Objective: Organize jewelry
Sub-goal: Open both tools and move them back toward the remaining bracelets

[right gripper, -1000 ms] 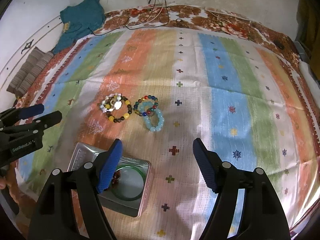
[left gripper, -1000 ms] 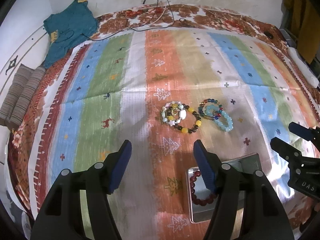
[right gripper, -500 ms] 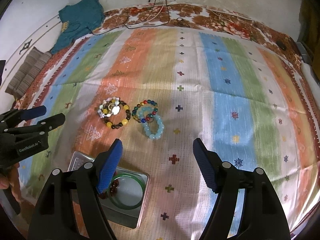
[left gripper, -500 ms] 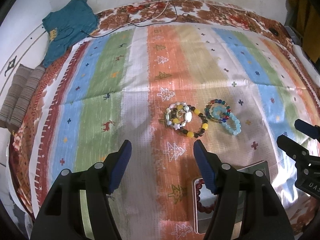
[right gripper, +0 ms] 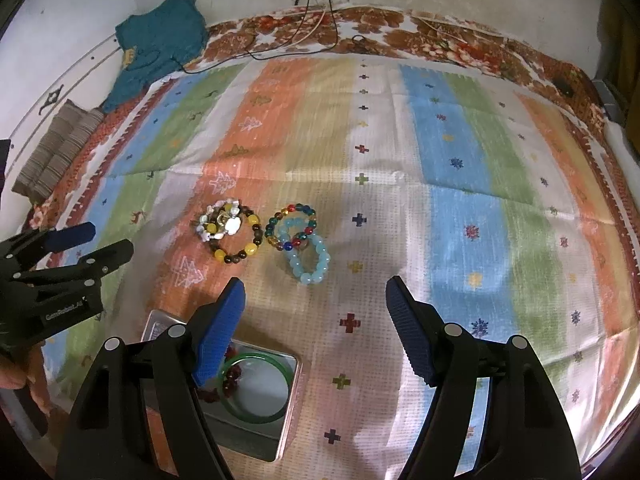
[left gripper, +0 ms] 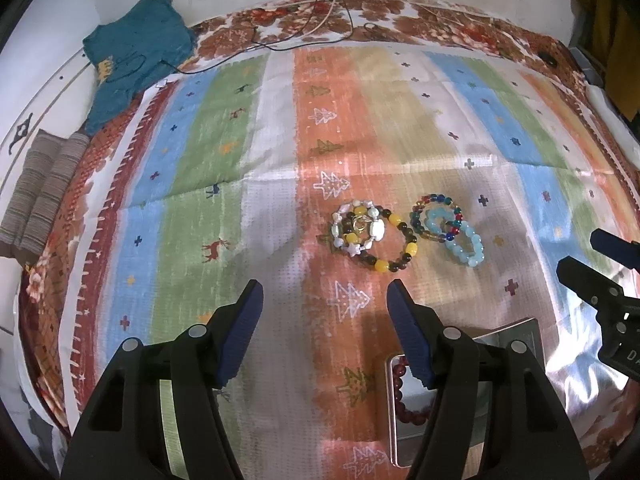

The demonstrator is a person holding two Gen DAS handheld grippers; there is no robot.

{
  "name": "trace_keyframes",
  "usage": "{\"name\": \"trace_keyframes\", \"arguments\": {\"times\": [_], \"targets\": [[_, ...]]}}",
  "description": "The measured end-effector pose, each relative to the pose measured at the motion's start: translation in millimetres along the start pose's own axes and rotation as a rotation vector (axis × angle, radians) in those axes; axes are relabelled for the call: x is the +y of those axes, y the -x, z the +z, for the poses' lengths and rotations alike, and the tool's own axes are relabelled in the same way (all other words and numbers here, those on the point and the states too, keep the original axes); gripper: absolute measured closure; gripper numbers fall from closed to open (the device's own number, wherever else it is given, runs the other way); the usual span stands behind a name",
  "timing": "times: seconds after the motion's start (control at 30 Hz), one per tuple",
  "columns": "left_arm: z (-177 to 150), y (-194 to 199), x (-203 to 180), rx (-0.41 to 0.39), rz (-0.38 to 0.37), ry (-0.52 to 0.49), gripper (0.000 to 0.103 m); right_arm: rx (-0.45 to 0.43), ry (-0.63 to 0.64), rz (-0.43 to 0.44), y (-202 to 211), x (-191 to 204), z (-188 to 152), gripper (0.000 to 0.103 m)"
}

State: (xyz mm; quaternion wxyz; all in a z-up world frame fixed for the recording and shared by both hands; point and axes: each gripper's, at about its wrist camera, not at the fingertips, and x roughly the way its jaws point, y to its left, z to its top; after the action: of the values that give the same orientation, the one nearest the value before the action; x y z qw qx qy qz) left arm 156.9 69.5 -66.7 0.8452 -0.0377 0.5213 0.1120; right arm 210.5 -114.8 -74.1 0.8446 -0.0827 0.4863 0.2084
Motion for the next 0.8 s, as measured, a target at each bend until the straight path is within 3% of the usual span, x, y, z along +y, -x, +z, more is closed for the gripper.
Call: {"name": "trace_keyframes", "arguments": {"times": [0.8], "targets": [[38,-41,-2,0.048,0.021,-0.003,0.039,0.040,0.031,-0.047,-38,0,32,0.030]]}}
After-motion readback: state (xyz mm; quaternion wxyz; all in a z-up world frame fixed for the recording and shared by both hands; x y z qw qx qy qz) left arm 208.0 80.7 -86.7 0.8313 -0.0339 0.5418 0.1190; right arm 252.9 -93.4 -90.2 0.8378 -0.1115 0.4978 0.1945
